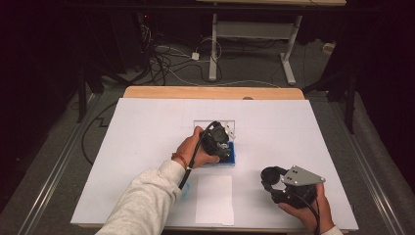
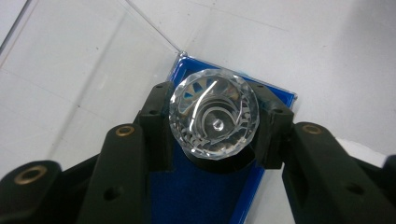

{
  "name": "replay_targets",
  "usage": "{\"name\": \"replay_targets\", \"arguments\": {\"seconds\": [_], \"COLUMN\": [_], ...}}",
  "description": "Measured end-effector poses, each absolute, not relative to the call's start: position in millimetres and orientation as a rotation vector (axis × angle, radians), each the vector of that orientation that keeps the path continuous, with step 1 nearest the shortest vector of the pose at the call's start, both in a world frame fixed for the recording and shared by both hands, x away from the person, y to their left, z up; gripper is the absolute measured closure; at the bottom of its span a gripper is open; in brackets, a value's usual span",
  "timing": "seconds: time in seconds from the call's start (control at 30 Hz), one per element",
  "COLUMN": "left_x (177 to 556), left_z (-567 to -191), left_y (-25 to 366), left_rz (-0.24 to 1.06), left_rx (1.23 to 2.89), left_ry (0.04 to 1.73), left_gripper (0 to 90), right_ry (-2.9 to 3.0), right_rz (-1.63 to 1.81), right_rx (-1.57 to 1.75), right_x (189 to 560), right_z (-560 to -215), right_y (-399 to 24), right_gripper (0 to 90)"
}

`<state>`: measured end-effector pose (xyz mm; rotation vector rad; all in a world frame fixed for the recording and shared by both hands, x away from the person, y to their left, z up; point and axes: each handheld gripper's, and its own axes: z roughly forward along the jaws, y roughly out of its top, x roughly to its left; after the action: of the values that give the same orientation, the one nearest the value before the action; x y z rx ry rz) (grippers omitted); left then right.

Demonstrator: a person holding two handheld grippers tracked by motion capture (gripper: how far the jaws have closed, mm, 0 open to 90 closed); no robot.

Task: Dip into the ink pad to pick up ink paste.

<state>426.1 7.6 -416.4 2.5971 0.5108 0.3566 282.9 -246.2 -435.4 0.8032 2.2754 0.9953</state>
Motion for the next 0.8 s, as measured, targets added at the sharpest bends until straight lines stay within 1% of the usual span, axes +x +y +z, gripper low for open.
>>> {"name": "replay_targets", "arguments": {"seconds": [0.53, 0.73, 0.8], "left_x": [426, 424, 423], "left_z": [-416, -413, -408], "left_y": [9, 13, 19], "left_rz": [0.347, 0.367, 0.383], "left_rx": [2.580, 2.558, 2.525], "left_ry": [0.529, 0.514, 0.521], "left_gripper": [55.0, 55.0, 55.0], "right_ry": [2.220, 2.219, 2.219], "right_rz": [1.015, 1.014, 1.011], "right_rx": [0.832, 0.843, 0.842], "right_x": [283, 284, 284], "right_z": [-432, -433, -433], "right_y": [-252, -254, -254], "right_gripper": [38.6, 38.6, 38.6]}}
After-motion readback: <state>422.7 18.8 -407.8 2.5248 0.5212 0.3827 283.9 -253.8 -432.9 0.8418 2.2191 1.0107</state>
